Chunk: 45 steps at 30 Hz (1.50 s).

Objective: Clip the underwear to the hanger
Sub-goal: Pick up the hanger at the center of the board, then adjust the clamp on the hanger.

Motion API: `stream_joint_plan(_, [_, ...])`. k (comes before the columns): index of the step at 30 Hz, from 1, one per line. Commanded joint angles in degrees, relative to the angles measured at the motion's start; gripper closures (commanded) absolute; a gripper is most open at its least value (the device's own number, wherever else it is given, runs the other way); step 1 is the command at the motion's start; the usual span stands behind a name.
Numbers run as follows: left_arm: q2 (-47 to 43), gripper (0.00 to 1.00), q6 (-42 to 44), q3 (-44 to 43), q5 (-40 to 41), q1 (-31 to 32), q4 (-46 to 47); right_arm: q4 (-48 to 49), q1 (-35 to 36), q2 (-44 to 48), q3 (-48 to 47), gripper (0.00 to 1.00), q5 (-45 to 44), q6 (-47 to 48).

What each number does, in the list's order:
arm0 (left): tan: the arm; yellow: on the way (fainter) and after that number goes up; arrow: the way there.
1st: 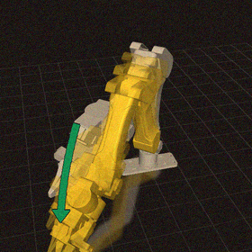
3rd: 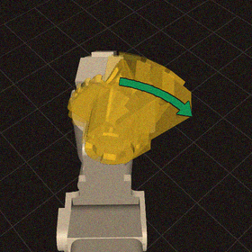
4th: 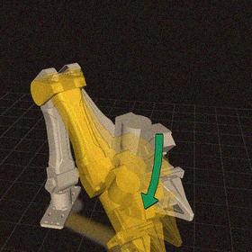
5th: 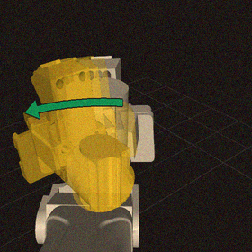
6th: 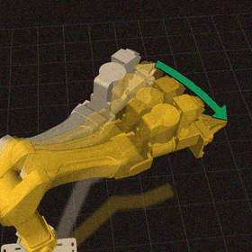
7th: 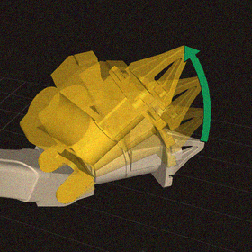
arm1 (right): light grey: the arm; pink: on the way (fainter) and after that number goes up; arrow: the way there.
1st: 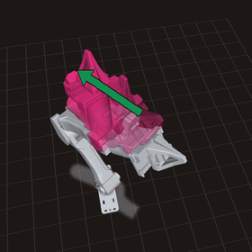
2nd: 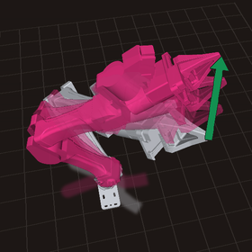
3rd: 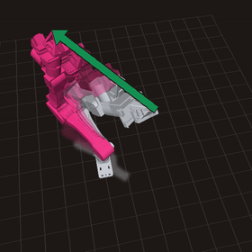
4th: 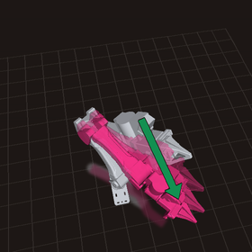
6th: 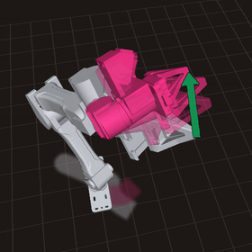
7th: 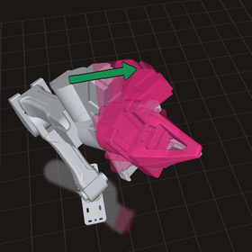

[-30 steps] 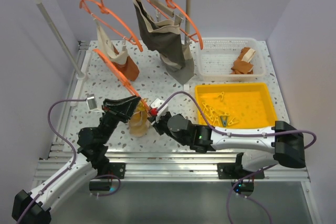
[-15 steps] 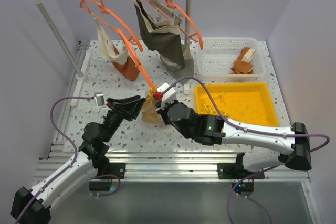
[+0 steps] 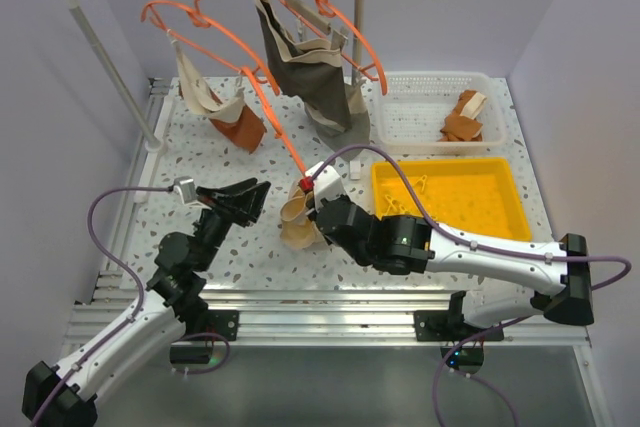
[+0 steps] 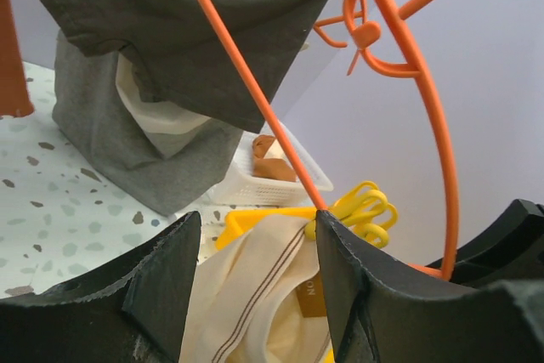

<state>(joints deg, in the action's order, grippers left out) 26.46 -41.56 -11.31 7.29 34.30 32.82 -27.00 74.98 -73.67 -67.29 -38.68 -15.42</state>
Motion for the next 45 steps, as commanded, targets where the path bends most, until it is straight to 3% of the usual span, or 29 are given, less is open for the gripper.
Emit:
stream_joint_plan(1, [0.4,0.40,2.8,-1.9,2.0,0.1,-0.1,-4.8,0.0,1.8,-2.3,1.00,0.5,-2.9])
stream_joint_plan(6, [-1.2,0.40,4.1,-2.6,3.5,0.1,-2.4,-10.9,0.2,4.1,-5.8,1.00,1.2,-4.8])
stream_joint_plan(11, [-2.7,0.40,5.2,-2.3,5.4,0.0,-3.1,-11.5,1.0,12.6,-2.9,1.00,1.6,-3.6])
stream_joint_plan(17, [-0.8,0.40,5.2,-2.1,4.3,0.1,-1.5,3.2,1.2,19.0,5.8,1.00,3.2,2.2])
stream_joint_plan(26, [-3.2,0.40,5.3,-1.8,5.5,0.1,-3.0,17.6,1.2,9.5,3.8,1.00,5.3,10.8])
stream_joint_plan(32, [-6.6,0.40,7.0,-2.5,8.2,0.1,-6.5,8.0,1.6,2.3,-7.7,1.00,10.2,10.1])
stream_joint_plan(45, [-18.9,0.40,12.0,-4.9,18.6,0.1,-19.1,-20.3,1.8,-4.7,-14.4,1.00,8.5,-2.2])
